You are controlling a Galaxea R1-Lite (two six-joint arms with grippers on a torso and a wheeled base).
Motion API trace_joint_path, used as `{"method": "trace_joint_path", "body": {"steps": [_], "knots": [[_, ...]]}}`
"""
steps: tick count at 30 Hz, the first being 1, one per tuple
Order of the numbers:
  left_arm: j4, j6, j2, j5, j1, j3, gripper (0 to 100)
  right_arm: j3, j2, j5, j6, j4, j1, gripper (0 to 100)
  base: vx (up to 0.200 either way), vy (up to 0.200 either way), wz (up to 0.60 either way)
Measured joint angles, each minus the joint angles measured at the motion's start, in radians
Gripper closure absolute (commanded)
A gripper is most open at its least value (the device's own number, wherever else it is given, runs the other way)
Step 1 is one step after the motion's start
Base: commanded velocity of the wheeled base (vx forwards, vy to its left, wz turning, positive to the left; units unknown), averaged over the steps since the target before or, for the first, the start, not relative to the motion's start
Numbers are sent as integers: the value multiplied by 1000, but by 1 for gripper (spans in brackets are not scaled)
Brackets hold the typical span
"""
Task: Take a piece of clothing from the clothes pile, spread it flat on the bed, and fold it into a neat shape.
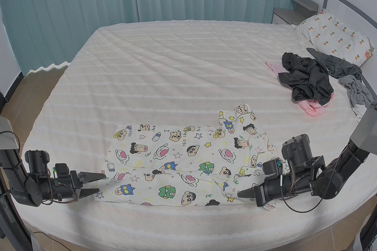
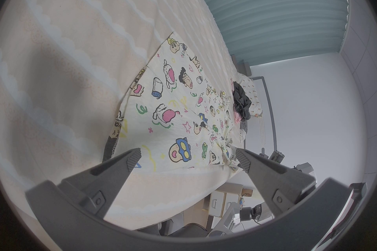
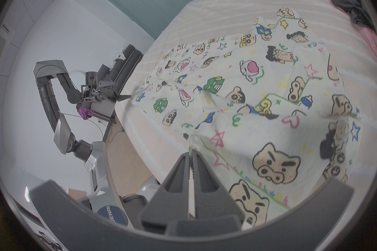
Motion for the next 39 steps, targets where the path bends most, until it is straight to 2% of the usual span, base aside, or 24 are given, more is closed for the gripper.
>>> {"method": "trace_joint_path", "body": {"steps": [11,18,19,31,39], "knots": [[0,0,0,0,0,0,0,95,-26,6,-14,-23,20,100,0,0,0],[0,0,1,0,1,0,0,161,-79,10,-10,-69,-20,100,0,0,0],[0,0,1,0,1,0,0,161,-79,9,-10,-71,-23,0,0,0,0],[0,0,2,0,0,-1,0,81,-26,18,-9,-74,-2,0,0,0,0],[0,0,2,0,0,-1,0,152,-75,19,33,-75,-78,0,0,0,0]]}}
